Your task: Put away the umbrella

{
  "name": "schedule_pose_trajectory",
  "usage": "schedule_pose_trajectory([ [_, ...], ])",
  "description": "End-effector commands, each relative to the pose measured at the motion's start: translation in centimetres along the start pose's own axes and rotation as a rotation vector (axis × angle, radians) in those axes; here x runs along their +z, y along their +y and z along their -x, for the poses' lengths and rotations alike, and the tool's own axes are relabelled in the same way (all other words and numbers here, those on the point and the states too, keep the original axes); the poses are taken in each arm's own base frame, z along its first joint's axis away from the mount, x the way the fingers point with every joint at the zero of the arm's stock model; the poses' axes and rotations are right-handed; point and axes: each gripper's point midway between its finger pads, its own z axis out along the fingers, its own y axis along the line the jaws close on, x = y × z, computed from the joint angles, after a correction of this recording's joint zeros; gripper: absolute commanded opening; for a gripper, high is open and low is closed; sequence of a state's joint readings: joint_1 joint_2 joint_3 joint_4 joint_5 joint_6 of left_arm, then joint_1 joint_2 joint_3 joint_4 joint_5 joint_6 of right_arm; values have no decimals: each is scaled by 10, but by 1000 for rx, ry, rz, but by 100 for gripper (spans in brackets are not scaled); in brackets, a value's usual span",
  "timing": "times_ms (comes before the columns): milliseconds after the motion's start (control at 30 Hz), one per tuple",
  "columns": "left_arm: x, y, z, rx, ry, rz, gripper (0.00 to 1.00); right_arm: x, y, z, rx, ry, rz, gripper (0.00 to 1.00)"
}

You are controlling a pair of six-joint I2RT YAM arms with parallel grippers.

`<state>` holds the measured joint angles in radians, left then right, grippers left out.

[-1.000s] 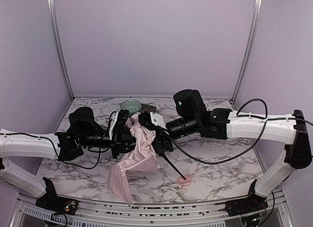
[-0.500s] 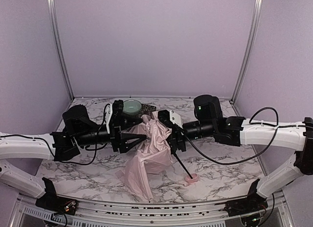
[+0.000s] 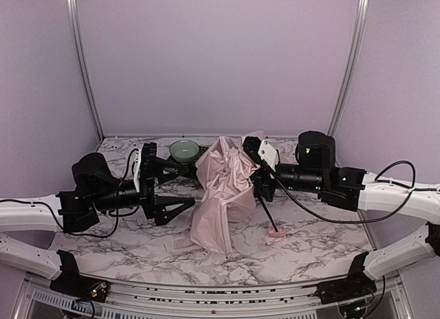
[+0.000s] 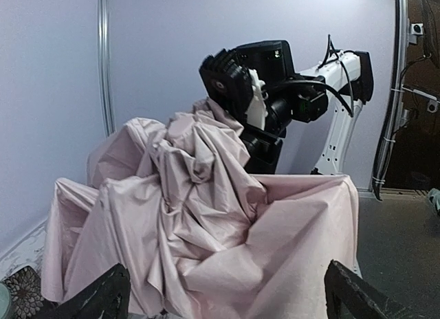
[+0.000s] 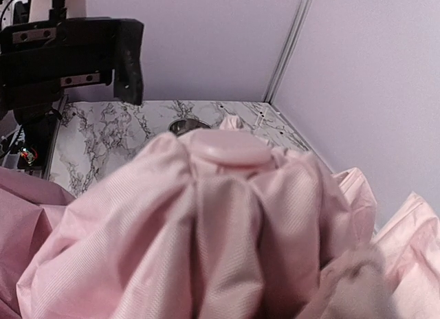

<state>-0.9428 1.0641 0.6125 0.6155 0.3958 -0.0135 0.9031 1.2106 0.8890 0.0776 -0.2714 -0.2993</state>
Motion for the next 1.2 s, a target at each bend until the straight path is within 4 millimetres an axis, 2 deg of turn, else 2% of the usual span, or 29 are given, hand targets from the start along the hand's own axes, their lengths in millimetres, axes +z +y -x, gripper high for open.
schedule_pose_trajectory([
  [0,4,-14,-29,-48,74,-27,99,-13,-45,36,44,-84,-223,23],
  [67,8,-11,-33,-32,80,6,99,-11,-53,32,64,-56,-267,23],
  [233,20,-6,-31,-14,70,18,99,-2,-56,29,98,-33,-265,22],
  [333,31,16,-35,-39,66,121,99,3,-50,35,113,-44,-223,22],
  [400,39,30,-37,-45,63,176,99,7,-34,41,97,-68,-141,22],
  [567,52,45,-29,-68,28,195,99,5,46,62,-10,-180,228,26],
  [600,53,43,-27,-64,17,174,99,3,62,66,-36,-196,282,26],
  [667,57,29,-22,-40,-2,91,99,3,82,67,-65,-212,362,27],
  [767,62,2,-19,-27,-21,-62,98,6,95,69,-63,-219,432,29],
  [867,64,-16,-18,-26,-32,-146,92,13,95,71,-57,-223,441,32],
  [933,64,-24,-12,-25,-61,-187,83,16,96,72,-58,-226,450,37],
  [1033,57,-32,-5,-22,-106,-223,68,18,95,72,-56,-218,449,50],
  [1167,48,-33,-7,-4,-118,-211,40,16,86,68,-68,-177,396,72],
])
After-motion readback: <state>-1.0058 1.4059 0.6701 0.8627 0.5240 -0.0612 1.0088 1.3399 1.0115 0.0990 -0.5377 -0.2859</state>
